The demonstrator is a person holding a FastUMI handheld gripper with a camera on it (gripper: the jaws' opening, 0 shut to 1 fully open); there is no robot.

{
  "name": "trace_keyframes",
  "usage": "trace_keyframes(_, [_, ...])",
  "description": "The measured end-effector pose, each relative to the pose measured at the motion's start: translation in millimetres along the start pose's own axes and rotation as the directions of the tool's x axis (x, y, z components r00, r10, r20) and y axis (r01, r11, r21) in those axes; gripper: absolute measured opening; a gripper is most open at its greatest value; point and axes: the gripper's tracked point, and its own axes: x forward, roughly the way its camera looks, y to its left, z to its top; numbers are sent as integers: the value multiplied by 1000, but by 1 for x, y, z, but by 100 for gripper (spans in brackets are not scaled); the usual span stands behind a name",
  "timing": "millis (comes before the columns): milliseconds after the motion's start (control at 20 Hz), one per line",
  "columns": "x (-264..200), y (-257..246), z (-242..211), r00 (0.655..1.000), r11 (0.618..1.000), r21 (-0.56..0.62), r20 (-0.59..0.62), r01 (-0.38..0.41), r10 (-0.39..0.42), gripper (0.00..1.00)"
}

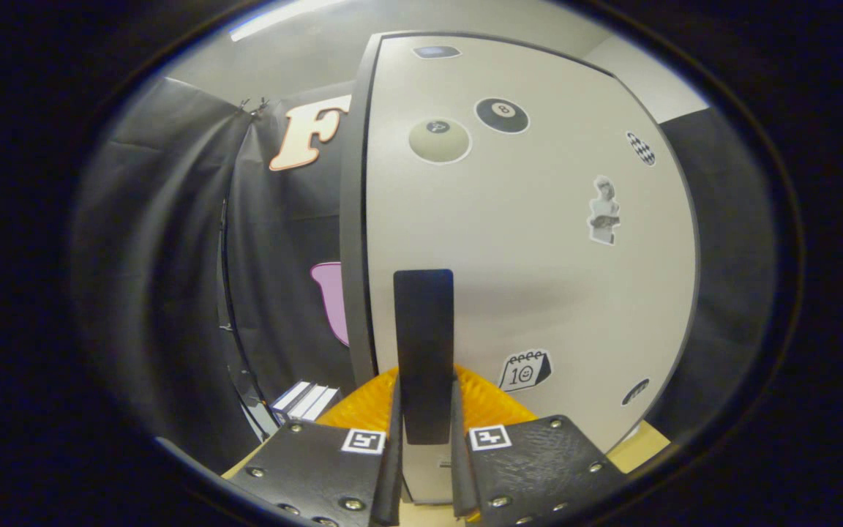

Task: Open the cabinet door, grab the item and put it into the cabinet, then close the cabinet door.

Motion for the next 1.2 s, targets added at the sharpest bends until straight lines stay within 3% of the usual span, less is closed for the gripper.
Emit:
trace_keyframes(500, [-10, -8, 0, 998, 998, -9, 2, 60, -60, 27])
trace_keyframes(550, [-22, -8, 0, 998, 998, -7, -1, 56, -56, 17])
trace_keyframes(1200, [-60, -30, 0, 997, 996, 46, -14, 80, -80, 17])
